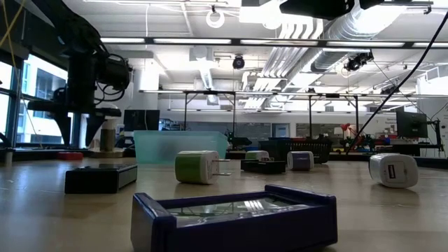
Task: Pick & Place Office items
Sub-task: Put the red digital clock into the black bin
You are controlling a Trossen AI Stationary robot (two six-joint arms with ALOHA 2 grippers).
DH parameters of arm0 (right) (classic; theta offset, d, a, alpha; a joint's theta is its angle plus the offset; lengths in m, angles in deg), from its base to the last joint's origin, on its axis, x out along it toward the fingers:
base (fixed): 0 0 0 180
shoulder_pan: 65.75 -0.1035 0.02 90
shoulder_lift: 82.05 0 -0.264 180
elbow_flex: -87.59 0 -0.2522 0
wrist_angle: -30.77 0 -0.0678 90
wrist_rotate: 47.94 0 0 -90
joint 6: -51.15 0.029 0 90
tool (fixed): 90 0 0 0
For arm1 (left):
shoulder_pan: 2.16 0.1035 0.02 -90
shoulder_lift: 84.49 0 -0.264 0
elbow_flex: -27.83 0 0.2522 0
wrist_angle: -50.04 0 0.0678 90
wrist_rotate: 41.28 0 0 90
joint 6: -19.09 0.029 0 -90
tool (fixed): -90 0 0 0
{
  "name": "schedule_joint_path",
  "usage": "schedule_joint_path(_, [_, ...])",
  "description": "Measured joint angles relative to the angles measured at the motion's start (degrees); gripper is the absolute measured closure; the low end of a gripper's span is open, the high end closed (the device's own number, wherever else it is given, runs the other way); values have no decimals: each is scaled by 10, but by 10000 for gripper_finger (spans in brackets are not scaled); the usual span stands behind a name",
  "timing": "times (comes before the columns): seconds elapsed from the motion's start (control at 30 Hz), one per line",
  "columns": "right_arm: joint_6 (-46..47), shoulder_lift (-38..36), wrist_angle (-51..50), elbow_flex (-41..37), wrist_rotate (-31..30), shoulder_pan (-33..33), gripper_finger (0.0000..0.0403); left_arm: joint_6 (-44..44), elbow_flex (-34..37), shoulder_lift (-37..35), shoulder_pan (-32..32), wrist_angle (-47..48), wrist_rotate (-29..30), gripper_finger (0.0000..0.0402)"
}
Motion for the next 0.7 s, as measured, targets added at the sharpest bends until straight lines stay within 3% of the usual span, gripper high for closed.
schedule_joint_path(0.4, [0,0,0,0,0,0,38,-1,0,0,12,7,-12,206])
schedule_joint_path(0.7, [0,0,0,0,0,0,38,32,0,0,53,33,-66,206])
